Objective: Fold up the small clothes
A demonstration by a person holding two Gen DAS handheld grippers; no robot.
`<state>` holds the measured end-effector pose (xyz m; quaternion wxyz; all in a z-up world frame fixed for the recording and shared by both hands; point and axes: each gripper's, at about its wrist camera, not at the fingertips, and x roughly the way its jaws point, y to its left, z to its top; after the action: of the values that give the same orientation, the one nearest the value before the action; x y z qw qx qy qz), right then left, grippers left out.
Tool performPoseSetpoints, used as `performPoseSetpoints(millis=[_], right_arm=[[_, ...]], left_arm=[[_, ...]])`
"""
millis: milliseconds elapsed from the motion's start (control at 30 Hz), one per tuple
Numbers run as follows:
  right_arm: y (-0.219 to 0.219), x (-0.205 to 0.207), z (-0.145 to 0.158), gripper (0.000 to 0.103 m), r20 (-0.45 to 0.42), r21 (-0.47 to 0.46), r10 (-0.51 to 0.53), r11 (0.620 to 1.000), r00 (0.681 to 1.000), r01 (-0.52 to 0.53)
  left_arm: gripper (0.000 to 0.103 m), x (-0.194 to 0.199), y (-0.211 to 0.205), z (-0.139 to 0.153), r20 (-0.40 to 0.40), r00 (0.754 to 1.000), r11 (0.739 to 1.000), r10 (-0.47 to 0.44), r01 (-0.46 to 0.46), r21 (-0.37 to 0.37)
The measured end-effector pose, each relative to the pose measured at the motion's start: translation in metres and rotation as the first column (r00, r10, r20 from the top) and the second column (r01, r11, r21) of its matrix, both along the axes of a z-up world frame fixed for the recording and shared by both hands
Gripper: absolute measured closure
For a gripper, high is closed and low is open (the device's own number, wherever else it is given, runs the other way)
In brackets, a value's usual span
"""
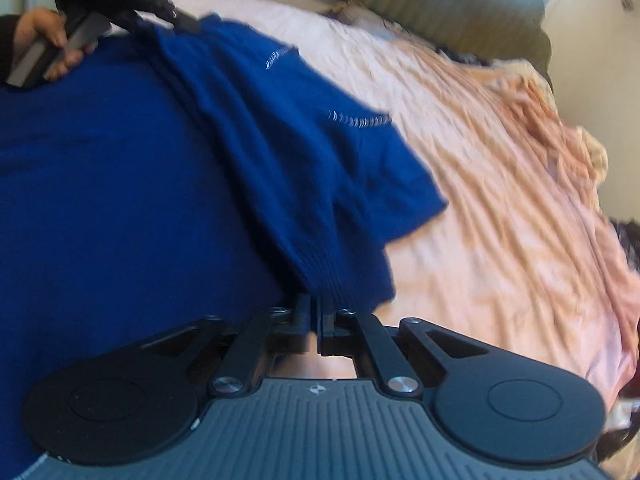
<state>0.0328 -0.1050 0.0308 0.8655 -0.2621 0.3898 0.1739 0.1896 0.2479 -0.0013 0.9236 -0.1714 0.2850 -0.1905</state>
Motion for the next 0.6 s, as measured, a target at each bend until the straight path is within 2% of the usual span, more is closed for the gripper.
performPoseSetpoints(millis=[67, 133, 167, 233, 300, 333, 400, 467, 500, 533, 567, 600], right_arm=[[-0.004, 0.000, 0.005, 0.070, 0.017, 0.033, -0.026, 0.999, 1.000, 0.026], [-0.013, -0.001, 0.020, 0.057, 0.060, 0.134, -0.073, 0.989, 0.996, 0.065], [-0.019, 0.000, 0.029, 0.054, 0.072, 0.203, -0.102, 0.975, 0.992, 0.085], [-0.029, 0.005, 0.043, 0.054, 0.069, 0.362, -0.157, 0.924, 0.985, 0.122], [-0.030, 0.016, 0.045, 0.054, 0.038, 0.466, -0.180, 0.873, 0.983, 0.142], [-0.027, 0.024, 0.043, 0.054, 0.019, 0.482, -0.175, 0.864, 0.984, 0.144], [-0.016, 0.040, 0.029, 0.054, -0.014, 0.467, -0.167, 0.871, 0.986, 0.154], [-0.006, 0.055, 0.011, 0.054, -0.048, 0.398, -0.178, 0.899, 0.983, 0.182], [-0.003, 0.062, -0.001, 0.052, -0.056, 0.331, -0.192, 0.922, 0.980, 0.199], [-0.004, 0.062, -0.009, 0.045, -0.024, 0.314, -0.188, 0.931, 0.982, 0.186], [-0.006, 0.063, -0.012, 0.039, -0.019, 0.329, -0.198, 0.924, 0.980, 0.193], [-0.012, 0.065, -0.012, 0.039, -0.048, 0.363, -0.220, 0.905, 0.974, 0.222]], left_arm=[[0.010, 0.000, 0.000, 0.000, 0.000, 1.000, 1.000, 0.000, 0.000, 0.003], [0.010, 0.000, 0.001, -0.001, 0.000, 1.000, 1.000, 0.000, 0.000, 0.005], [0.010, 0.000, 0.001, -0.001, 0.000, 1.000, 1.000, 0.000, 0.000, 0.004], [0.010, 0.000, 0.001, -0.001, 0.000, 1.000, 1.000, -0.001, 0.001, 0.003], [0.010, 0.000, 0.001, -0.001, 0.000, 1.000, 1.000, 0.001, -0.001, -0.001], [0.010, 0.000, 0.000, 0.000, 0.000, 1.000, 1.000, 0.001, -0.001, -0.001], [0.010, 0.000, 0.001, 0.000, 0.000, 1.000, 1.000, 0.001, -0.001, 0.001], [0.010, 0.000, 0.002, -0.001, 0.000, 1.000, 1.000, 0.001, -0.001, -0.005], [0.010, -0.001, 0.002, -0.001, 0.000, 1.000, 1.000, 0.001, -0.001, -0.008], [0.010, -0.001, 0.002, -0.001, 0.000, 1.000, 1.000, 0.001, -0.001, -0.012], [0.010, -0.001, 0.002, -0.001, 0.000, 1.000, 1.000, 0.001, -0.001, -0.016], [0.010, -0.001, 0.003, -0.001, 0.000, 1.000, 1.000, 0.001, -0.001, -0.020]])
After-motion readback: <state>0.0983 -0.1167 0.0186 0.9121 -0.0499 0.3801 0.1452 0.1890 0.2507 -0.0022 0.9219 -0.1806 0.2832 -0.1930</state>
